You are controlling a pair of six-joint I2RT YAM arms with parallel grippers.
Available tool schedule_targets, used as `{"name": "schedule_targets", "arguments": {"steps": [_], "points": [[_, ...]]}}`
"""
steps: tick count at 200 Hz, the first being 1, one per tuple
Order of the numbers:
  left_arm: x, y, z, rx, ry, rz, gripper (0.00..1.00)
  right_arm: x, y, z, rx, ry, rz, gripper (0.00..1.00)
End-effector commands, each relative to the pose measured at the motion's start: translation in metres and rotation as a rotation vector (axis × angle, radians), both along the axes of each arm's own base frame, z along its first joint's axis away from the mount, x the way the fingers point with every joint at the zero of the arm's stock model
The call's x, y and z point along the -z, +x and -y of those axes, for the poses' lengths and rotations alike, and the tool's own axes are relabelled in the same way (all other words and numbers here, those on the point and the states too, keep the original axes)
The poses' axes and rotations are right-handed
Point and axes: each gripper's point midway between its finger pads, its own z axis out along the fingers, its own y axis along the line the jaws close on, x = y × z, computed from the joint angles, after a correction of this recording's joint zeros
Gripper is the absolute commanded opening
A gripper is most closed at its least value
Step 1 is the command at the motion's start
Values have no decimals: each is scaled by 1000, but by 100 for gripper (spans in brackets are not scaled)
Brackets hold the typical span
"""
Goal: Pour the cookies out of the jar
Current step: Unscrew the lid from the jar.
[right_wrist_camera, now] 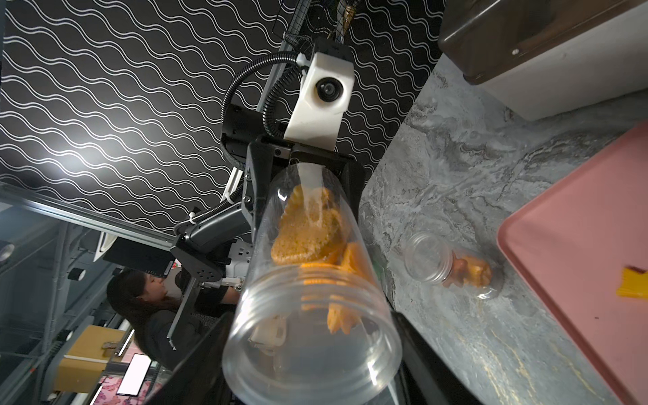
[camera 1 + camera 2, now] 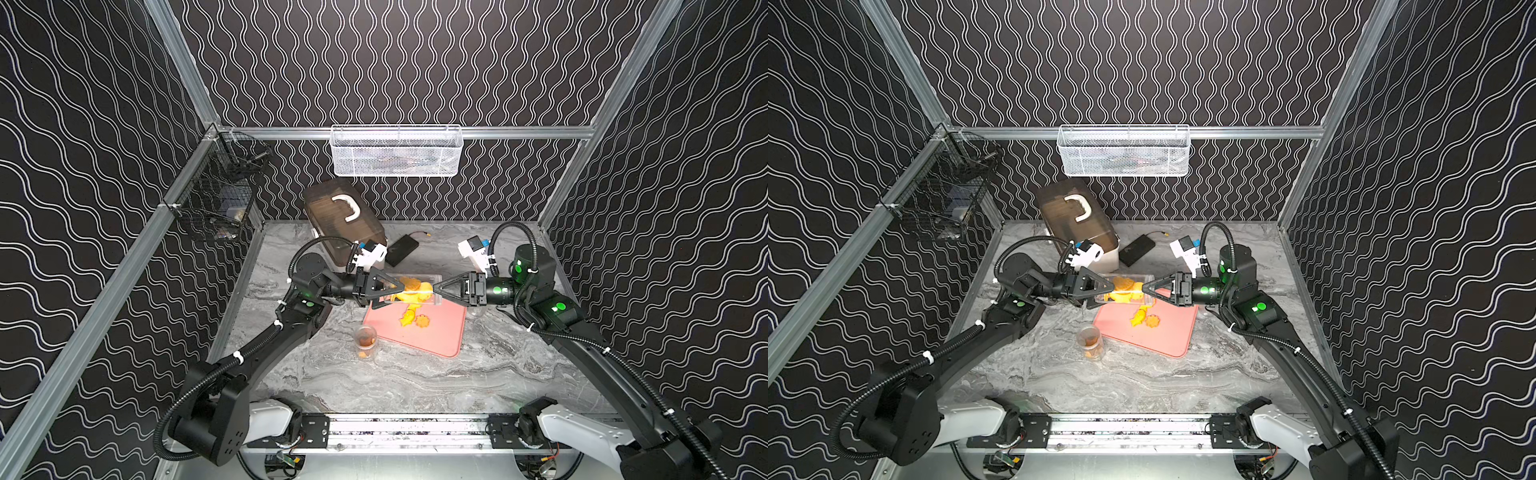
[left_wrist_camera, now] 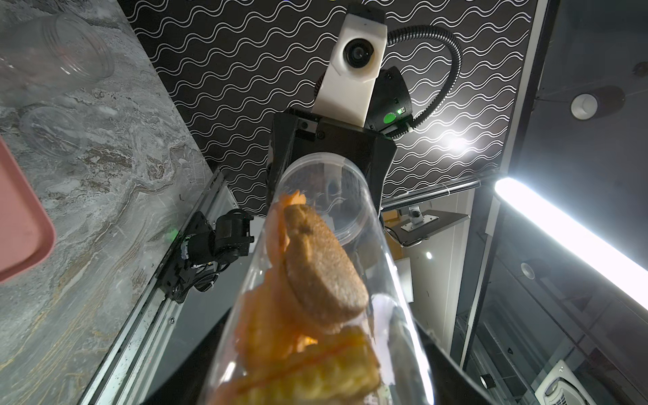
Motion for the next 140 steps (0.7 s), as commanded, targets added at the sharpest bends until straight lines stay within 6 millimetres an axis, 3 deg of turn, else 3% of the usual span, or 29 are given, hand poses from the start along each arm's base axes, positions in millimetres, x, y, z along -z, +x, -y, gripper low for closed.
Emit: {"name": "schedule_targets", "arguments": {"steps": [1, 70, 140], "points": [[-2, 4, -1, -14, 1, -78, 66, -21, 2, 2, 14, 29, 254, 49], [0, 6, 0, -13, 0, -83, 66, -20, -1, 8, 40, 19, 484, 49], [7, 6, 0, -13, 13, -91, 66, -6, -1, 8, -11, -106, 731, 48]]}}
